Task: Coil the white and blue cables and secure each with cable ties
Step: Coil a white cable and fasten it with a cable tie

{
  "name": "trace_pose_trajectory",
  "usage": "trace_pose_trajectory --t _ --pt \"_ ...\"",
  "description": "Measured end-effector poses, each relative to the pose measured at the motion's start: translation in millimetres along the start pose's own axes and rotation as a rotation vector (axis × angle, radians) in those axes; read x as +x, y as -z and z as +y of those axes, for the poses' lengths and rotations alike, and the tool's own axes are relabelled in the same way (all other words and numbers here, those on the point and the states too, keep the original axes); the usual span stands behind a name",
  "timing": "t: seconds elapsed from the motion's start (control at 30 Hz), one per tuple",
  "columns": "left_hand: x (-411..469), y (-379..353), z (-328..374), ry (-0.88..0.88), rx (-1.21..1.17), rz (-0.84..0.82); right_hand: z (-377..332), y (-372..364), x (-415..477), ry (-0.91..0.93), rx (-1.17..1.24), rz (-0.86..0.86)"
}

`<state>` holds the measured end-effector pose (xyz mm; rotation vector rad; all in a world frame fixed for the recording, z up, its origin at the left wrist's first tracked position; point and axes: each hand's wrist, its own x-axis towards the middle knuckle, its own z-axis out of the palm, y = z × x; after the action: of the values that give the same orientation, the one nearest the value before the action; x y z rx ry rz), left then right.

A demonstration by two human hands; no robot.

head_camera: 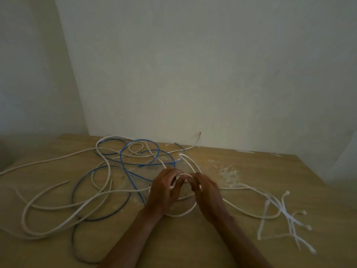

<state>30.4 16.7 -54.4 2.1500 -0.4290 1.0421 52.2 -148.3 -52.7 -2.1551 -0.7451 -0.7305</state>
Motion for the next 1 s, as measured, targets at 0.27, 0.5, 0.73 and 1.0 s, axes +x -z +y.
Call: trace_pose_trajectory --t 0.27,0.5,0.73,1.0 --pt "3.5 -1.1 7.8 0.121 0.031 -0.047 10.9 24.6 5.7 -0.265 0.152 0.547" --pt "6.3 -11.5 -17.2 0.145 0.161 -0.051 33.1 43.5 17.7 -0.633 0.383 0.822" --pt "1.1 -5.7 3.6 0.079 0.235 0.082 12.0 20.6 -1.3 -0.152 -0.249 0.359" --pt "-1.0 -5.4 8.2 -0.015 0.105 0.06 -2.4 15.5 2.9 0.211 -0.09 0.196"
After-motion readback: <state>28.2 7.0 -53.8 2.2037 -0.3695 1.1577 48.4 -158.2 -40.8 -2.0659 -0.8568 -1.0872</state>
